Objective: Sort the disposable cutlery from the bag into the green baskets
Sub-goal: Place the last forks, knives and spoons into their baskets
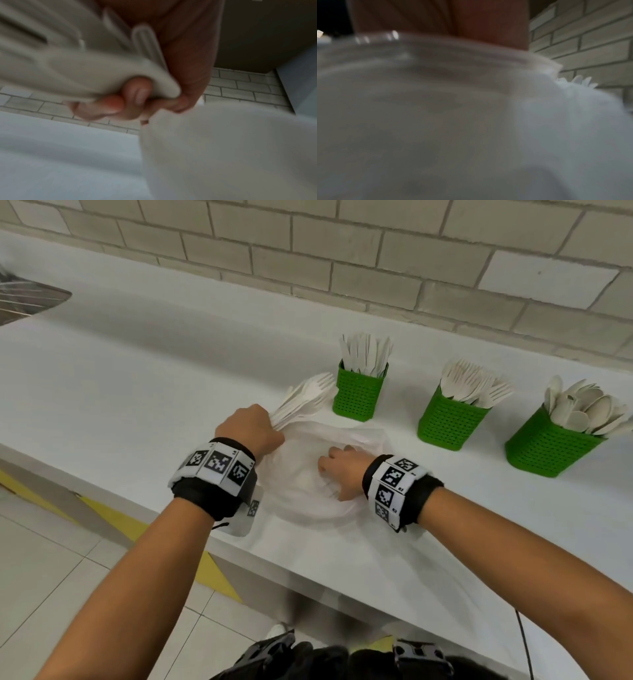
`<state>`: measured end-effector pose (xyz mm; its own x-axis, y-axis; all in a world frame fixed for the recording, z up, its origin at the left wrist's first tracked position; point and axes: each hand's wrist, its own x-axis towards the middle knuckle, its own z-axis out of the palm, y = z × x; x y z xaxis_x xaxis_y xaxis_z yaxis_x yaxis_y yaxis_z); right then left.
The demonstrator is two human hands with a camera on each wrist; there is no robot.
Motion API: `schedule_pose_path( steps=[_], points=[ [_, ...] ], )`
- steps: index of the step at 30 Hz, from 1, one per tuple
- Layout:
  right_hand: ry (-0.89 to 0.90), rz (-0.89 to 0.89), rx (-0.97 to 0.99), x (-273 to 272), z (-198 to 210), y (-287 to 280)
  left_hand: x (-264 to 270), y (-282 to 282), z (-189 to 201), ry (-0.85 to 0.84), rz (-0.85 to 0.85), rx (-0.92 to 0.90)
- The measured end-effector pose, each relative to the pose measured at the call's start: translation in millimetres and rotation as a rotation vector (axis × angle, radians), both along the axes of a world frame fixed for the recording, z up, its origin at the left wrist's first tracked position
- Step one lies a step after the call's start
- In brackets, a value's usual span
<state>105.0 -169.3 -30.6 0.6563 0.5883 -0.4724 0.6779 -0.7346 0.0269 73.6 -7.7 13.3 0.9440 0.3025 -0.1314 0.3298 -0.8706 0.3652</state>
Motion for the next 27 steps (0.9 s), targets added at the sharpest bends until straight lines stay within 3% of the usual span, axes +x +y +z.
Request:
schedule_pose_path(
  steps=[4, 7, 14, 18, 20, 23, 27],
  points=[
    [-0.102, 0.026, -0.032, -0.8, -1.9, -8.4, -6.6, 2.4, 5.7, -0.082, 0.036, -0.065],
    [-0.052, 0.007, -0.105, -3.6, -0.8, -9.9, -7.7, -1.5, 6.3, -0.1, 0.035, -0.078],
    [-0.168, 0.345, -0.212, 1.5, 1.3, -11.0, -6.7, -0.7, -0.1, -0.113, 0.072, -0.16],
    [-0.132, 0.317, -0.182, 2.2, -1.8, -14.1, -8.5, 1.0, -2.0, -0.096, 0.083, -0.19],
    [-0.054, 0.201, -0.117, 3.1, -1.9, -12.5, -9.6, -0.4, -1.9, -0.086, 0.076, -0.198],
    [0.161, -0.012, 0.17, 6.4, -1.0, -9.5, -12.6, -3.7, -2.1, -0.06, 0.056, -0.212],
    [0.345, -0.103, 0.456, 12.9, 11.6, -16.9, -16.7, -2.8, -3.0, -0.044, 0.056, -0.225]
  ],
)
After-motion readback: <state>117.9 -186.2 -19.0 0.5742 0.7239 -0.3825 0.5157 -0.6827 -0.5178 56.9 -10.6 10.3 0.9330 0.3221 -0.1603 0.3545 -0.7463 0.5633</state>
